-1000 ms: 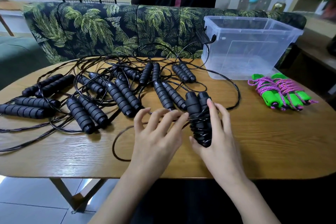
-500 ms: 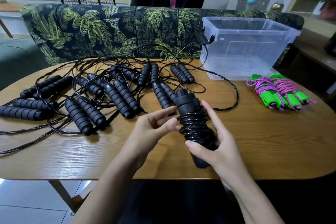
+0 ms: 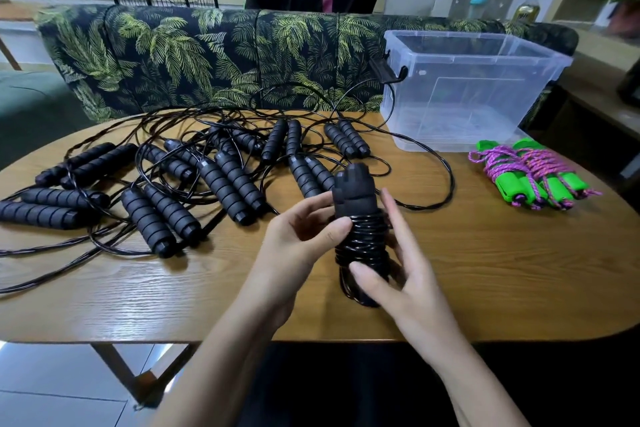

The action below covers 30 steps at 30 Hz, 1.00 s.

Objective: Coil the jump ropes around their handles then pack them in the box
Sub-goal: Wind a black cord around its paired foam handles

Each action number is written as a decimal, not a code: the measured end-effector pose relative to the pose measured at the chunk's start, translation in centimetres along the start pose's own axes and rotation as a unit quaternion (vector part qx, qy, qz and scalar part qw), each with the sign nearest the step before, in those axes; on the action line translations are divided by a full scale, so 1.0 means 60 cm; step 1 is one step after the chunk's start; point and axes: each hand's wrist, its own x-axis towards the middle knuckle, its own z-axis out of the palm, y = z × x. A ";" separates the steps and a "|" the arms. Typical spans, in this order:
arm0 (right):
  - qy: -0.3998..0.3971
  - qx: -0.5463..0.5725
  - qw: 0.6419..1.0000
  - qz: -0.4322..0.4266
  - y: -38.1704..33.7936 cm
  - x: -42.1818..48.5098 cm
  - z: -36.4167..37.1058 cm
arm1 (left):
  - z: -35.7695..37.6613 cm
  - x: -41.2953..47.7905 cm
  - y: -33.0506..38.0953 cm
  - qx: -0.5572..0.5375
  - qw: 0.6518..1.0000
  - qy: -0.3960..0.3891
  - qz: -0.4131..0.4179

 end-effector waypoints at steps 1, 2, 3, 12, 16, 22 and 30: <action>0.021 -0.023 0.999 -0.010 0.000 0.000 0.007 | 0.006 -0.003 -0.001 0.011 1.000 0.024 0.011; 0.048 -0.054 0.997 -0.027 0.001 0.000 0.013 | 0.012 -0.005 -0.002 0.025 0.998 0.046 0.022; 0.071 -0.074 0.994 -0.040 0.003 0.001 0.015 | 0.017 -0.007 -0.003 0.039 0.997 0.061 0.032; 0.085 0.069 0.994 0.007 -0.007 -0.004 0.003 | -0.006 -0.007 0.009 0.080 0.996 0.022 0.042; 0.064 0.164 0.983 0.050 -0.013 -0.003 0.000 | -0.014 -0.001 0.013 0.025 0.997 0.068 0.020; 0.046 0.173 0.982 0.051 -0.017 -0.001 0.002 | -0.009 0.002 0.008 -0.028 0.994 0.102 0.004; 0.064 -0.212 0.973 -0.060 -0.006 -0.002 0.012 | 0.005 -0.003 -0.002 0.033 0.984 0.164 0.063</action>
